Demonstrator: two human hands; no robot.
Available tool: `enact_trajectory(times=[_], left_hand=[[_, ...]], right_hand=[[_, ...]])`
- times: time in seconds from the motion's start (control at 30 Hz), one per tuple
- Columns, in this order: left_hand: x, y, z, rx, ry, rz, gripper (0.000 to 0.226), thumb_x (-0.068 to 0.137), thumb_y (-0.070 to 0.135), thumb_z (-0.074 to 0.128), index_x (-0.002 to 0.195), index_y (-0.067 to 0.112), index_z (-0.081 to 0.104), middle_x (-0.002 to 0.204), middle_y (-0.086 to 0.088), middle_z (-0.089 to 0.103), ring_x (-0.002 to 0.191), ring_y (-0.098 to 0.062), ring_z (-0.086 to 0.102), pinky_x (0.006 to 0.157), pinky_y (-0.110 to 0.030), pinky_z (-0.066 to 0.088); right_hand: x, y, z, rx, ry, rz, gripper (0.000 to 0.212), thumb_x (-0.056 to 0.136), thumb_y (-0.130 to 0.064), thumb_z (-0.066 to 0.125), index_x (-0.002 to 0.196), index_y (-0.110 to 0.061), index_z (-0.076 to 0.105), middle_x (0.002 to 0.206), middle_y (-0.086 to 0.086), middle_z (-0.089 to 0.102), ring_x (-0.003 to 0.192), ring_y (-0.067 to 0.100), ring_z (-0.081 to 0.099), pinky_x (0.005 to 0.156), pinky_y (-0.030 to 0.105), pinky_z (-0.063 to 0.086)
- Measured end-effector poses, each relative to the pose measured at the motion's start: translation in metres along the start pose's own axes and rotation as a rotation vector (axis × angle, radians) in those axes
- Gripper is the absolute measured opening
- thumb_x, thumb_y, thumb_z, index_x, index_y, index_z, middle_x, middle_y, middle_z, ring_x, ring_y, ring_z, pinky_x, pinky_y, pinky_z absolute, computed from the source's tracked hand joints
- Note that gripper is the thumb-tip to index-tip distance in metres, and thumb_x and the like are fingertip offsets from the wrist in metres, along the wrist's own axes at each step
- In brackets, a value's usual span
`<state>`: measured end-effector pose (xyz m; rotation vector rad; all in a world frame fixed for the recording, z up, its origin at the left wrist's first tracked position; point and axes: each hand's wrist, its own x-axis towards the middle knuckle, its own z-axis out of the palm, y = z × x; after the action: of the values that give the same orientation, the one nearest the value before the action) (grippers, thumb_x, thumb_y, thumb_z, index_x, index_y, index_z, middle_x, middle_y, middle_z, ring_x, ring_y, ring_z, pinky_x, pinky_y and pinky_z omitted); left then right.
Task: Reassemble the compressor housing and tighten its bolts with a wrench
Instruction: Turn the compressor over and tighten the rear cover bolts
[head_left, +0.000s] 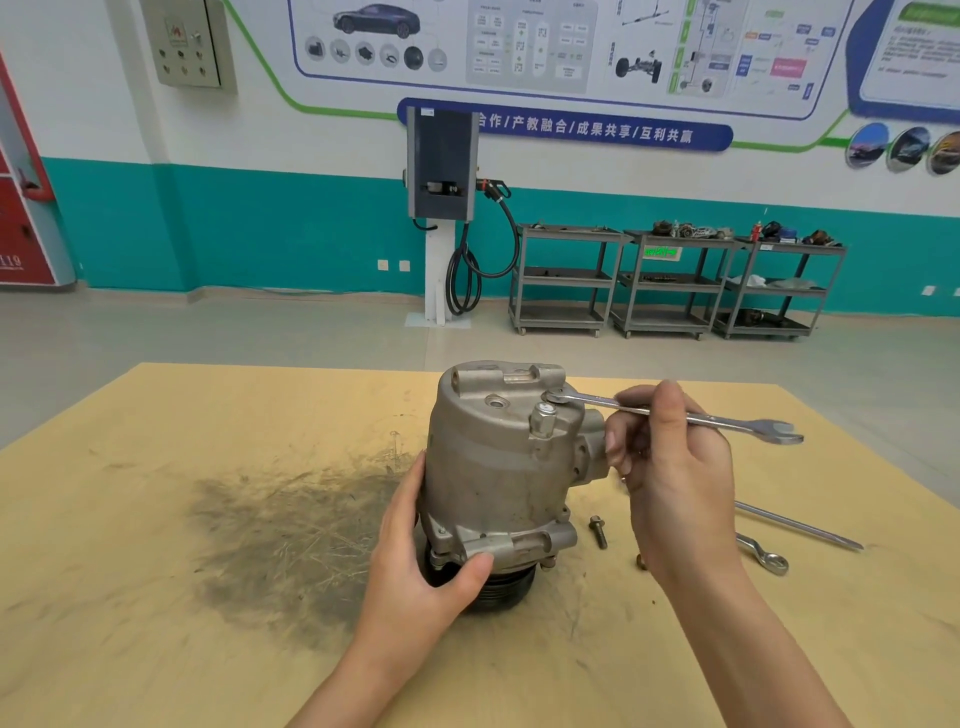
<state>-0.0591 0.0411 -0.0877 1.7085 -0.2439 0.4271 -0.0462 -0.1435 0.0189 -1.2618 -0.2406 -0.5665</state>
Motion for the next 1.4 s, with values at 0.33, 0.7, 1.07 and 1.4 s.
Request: enact_trajectory(times=[0.33,0.7,1.07,1.4], left_hand=[[0.000,-0.001,0.000,-0.003,0.005,-0.002,0.092,0.061,0.056,0.074,0.142,0.055,0.029,0.145,0.037,0.040,0.139,0.001,0.041,0.118,-0.043,0.038],[0.000,-0.004,-0.001,0.025,0.018,0.010,0.090,0.063,0.058,0.075,0.138,0.068,0.027,0.146,0.038,0.039,0.141,-0.001,0.040,0.118,-0.045,0.038],[0.001,-0.004,-0.001,0.014,0.002,-0.005,0.093,0.061,0.059,0.073,0.143,0.055,0.028,0.149,0.033,0.038,0.141,0.000,0.040,0.118,-0.044,0.037],[0.000,-0.003,-0.001,0.019,0.000,-0.013,0.094,0.061,0.059,0.073,0.143,0.055,0.027,0.150,0.030,0.038,0.140,-0.001,0.041,0.118,-0.044,0.037]], right_hand=[[-0.001,-0.001,-0.006,-0.224,-0.066,-0.143,0.030,0.095,-0.044,0.051,0.084,-0.019,0.063,0.068,0.003,0.062,0.060,0.013,0.054,0.055,0.021,0.042],[-0.017,-0.004,0.007,-0.606,-0.105,-0.401,0.008,0.095,-0.043,0.046,0.092,-0.039,0.053,0.081,-0.018,0.063,0.078,0.007,0.062,0.065,0.027,0.050],[-0.016,-0.006,0.005,-0.487,-0.098,-0.286,0.019,0.097,-0.034,0.043,0.090,-0.025,0.058,0.078,-0.007,0.062,0.070,0.011,0.057,0.061,0.017,0.042],[-0.014,-0.006,0.000,-0.370,-0.088,-0.206,0.026,0.097,-0.037,0.043,0.090,-0.020,0.061,0.078,0.002,0.065,0.072,0.015,0.059,0.062,0.029,0.042]])
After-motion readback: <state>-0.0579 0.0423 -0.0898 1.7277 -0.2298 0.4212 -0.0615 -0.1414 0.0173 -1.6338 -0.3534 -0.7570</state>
